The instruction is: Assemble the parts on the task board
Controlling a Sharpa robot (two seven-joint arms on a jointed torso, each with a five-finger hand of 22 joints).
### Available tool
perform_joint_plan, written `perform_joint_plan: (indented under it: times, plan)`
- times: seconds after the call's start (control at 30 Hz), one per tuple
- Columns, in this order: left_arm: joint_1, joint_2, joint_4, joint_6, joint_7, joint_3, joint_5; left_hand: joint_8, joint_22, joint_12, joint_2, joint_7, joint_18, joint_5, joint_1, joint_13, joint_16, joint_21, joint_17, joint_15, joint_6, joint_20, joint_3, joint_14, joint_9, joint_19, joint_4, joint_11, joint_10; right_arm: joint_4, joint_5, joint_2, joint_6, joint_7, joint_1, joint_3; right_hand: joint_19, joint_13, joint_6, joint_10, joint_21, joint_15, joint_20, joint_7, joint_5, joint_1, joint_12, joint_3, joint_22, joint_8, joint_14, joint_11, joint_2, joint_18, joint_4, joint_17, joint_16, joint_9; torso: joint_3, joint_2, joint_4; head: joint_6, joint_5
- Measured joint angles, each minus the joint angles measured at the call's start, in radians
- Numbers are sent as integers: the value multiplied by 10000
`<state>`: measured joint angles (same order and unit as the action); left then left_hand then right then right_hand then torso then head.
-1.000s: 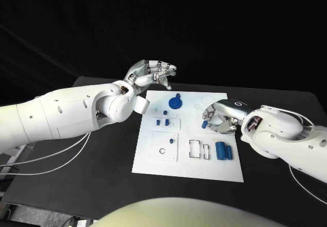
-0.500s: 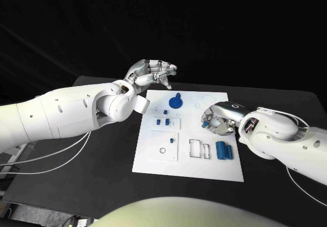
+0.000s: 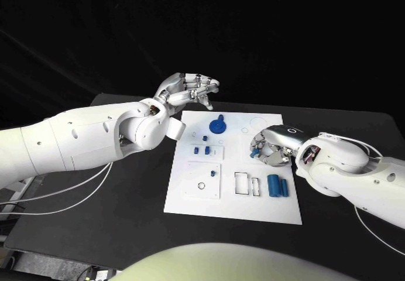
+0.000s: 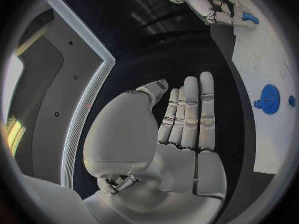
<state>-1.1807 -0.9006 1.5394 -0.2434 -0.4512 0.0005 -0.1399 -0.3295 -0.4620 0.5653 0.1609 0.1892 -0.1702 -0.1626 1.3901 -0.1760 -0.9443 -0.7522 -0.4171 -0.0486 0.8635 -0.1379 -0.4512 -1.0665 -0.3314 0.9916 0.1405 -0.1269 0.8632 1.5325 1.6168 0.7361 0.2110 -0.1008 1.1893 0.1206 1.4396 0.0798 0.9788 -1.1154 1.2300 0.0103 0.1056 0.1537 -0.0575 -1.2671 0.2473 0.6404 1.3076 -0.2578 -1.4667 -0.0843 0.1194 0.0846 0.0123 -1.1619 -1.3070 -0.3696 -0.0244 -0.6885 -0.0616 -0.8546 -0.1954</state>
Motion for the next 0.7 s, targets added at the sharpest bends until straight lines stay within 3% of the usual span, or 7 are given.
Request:
perform_joint_plan:
  times: [0.47, 0.7]
  plan:
    - [0, 3, -7, 1, 3, 0, 0, 0, 0, 0, 0, 0, -1, 0, 0, -1, 0, 0, 1, 0, 0, 0, 0, 0, -8, 0, 0, 0, 0, 126, -123, 107, 708, 9, -16, 6, 123, -9, 89, -192, 227, -72, -53, -89, 60, 200, -59, -43, -2, -172, 0, 56, -194, 1, -209, -193, -168, -16, 1, 6, -3, -11, -16]
    - [0, 5, -25, 1, 3, 0, 0, 0, 0, 0, 0, 0, 0, 0, 0, -1, 1, 0, 1, 0, 0, 0, 0, 0, -8, 0, 0, 0, 0, 582, -296, 444, 1018, 9, 105, -32, 123, -9, 92, -229, 227, -71, -53, -95, 61, 201, -98, -42, -3, -172, 0, 92, -193, 1, -210, -191, -168, -16, 0, 18, -15, 9, -19]
